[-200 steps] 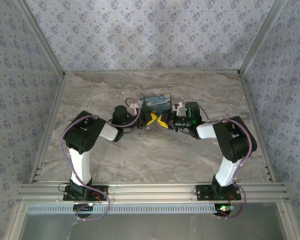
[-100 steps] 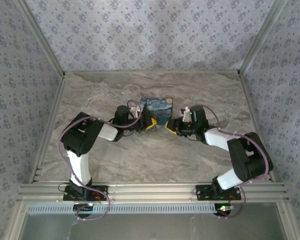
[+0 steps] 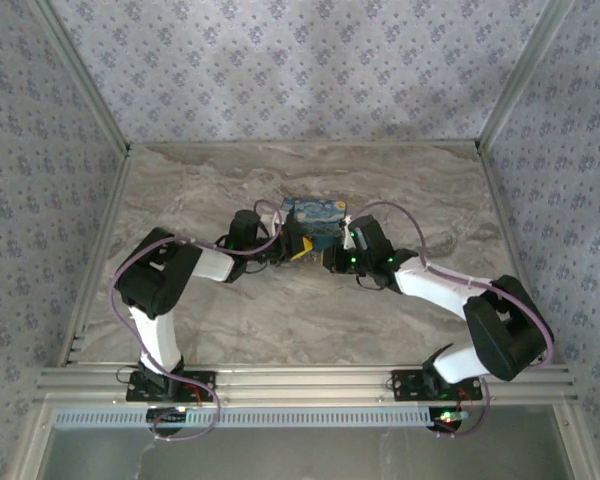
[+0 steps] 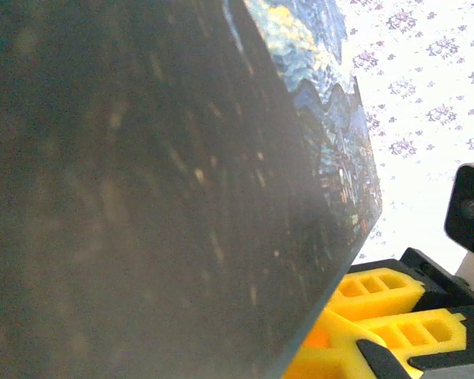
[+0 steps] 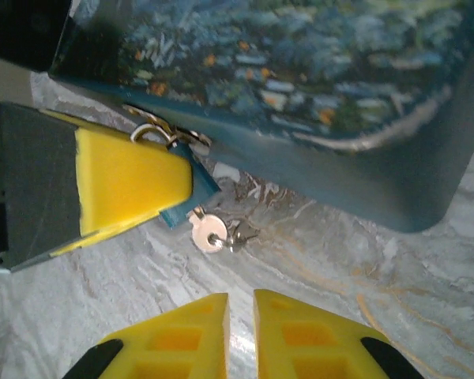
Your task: Unlock the padlock with the key
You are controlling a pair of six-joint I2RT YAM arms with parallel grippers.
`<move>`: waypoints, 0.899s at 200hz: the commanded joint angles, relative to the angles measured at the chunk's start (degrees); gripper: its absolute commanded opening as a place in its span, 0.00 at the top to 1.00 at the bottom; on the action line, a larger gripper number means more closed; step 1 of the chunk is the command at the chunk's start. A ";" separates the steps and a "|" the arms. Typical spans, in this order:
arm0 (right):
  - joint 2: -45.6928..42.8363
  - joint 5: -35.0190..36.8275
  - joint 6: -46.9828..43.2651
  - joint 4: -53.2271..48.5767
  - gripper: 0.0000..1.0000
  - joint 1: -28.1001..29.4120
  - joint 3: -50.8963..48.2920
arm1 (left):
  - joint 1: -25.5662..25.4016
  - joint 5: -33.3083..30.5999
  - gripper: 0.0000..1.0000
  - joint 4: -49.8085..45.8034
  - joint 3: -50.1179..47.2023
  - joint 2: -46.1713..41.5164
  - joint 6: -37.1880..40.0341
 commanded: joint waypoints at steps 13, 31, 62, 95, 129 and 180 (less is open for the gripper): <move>3.46 5.53 -2.35 -2.57 0.85 1.58 3.94 | -0.39 0.44 1.00 0.93 0.55 -2.61 0.42; 4.89 5.88 -2.82 -2.96 0.83 2.38 4.69 | -0.41 0.41 1.00 1.06 0.55 -2.86 0.30; 6.25 6.45 -2.88 -3.00 0.83 3.10 5.74 | -0.44 0.38 1.00 0.97 0.53 -2.85 0.18; 7.38 5.51 -2.60 -1.59 0.86 3.36 6.23 | -0.58 0.57 1.00 0.81 0.68 -2.94 -0.05; 8.32 5.55 -2.60 -0.41 0.87 3.27 7.39 | -1.02 1.08 1.00 1.02 0.99 -2.94 -0.23; 8.62 4.17 -2.25 0.10 0.87 2.83 7.32 | -1.50 0.05 1.00 0.60 0.73 -2.84 0.07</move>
